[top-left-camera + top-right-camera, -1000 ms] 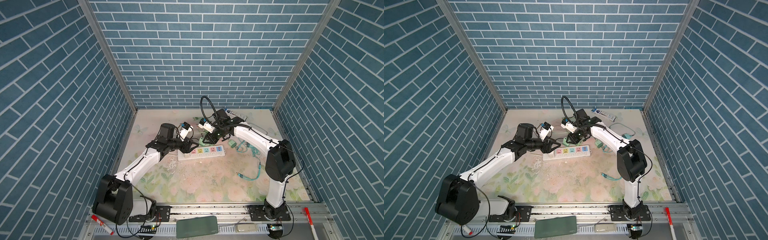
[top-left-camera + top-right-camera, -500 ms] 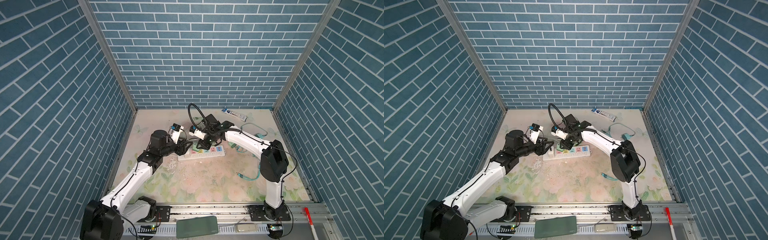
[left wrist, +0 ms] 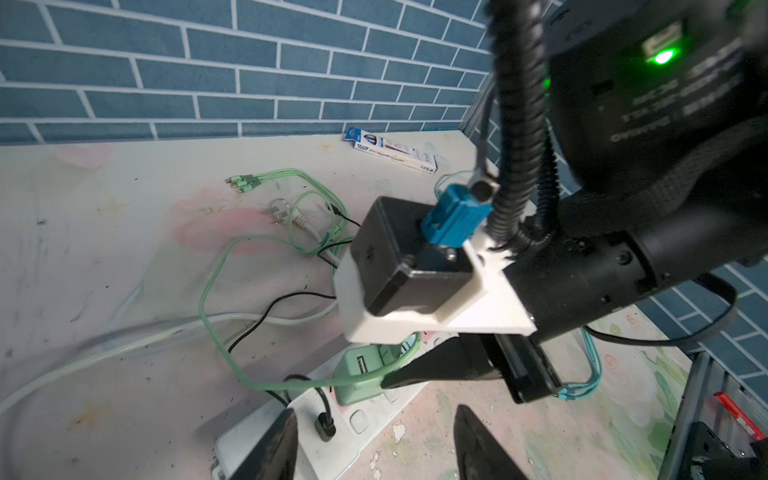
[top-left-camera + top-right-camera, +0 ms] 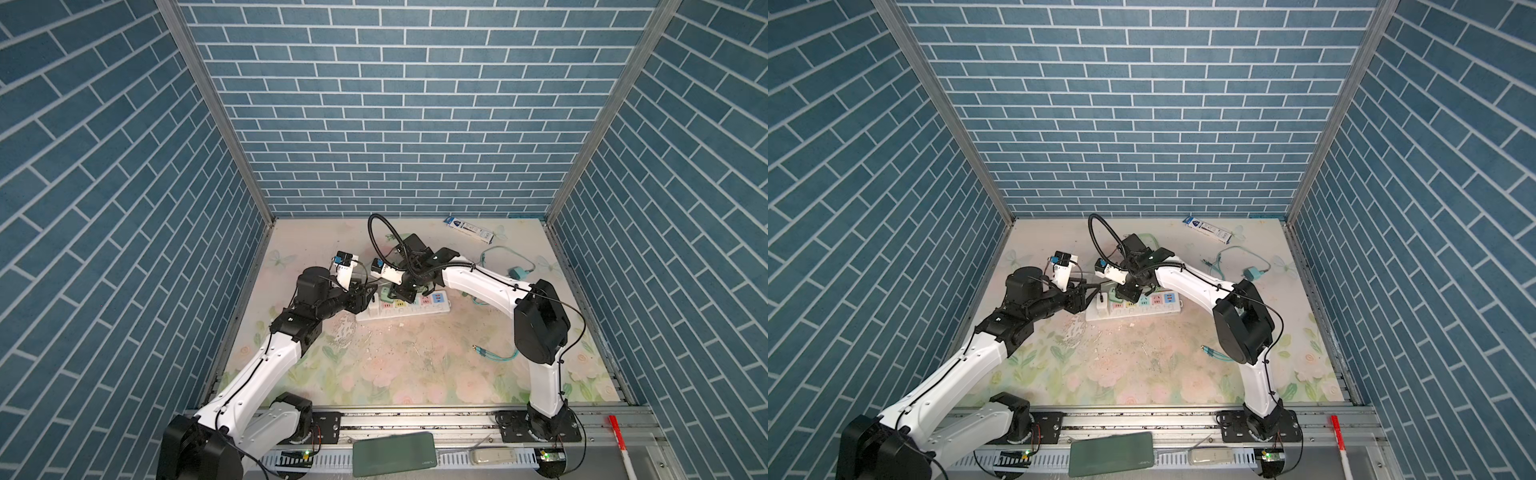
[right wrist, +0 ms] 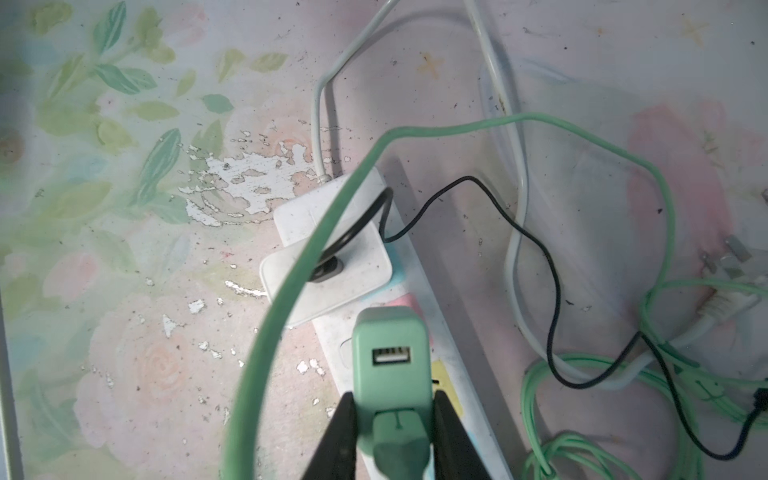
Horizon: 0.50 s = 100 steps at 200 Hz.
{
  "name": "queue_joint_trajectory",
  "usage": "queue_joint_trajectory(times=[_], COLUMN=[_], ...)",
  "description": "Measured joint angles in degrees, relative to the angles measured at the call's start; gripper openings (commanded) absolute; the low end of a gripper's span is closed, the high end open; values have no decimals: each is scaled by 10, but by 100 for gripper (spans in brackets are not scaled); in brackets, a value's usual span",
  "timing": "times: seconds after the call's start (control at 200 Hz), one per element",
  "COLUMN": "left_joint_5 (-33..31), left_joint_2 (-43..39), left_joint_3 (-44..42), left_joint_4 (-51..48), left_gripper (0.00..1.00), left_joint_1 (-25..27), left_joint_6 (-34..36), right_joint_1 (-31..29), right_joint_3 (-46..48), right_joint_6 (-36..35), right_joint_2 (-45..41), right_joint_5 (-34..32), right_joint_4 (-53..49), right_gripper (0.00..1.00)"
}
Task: Insert the plug
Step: 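Carry the mint-green charger with the right gripper over the socket beside the white charger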
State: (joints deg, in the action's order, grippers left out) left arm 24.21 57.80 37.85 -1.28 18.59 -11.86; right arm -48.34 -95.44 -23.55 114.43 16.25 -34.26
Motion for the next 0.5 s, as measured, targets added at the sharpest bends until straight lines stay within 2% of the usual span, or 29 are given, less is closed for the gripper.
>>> queue_joint_trajectory(times=[0.205,0.5], left_joint_5=[-11,-13], left_joint_2=[-10,-32], left_joint_3=[-35,-58], left_joint_4=[-2,-3], left_gripper=[59,60], left_joint_1=[-3,-3], left_joint_6=[-26,-42], right_joint_1=[-1,-6], right_joint_3=[16,88], right_joint_6=[-19,-57], right_joint_2=[-1,-33], right_joint_5=[0,2], right_joint_4=[18,54], right_gripper=[5,4])
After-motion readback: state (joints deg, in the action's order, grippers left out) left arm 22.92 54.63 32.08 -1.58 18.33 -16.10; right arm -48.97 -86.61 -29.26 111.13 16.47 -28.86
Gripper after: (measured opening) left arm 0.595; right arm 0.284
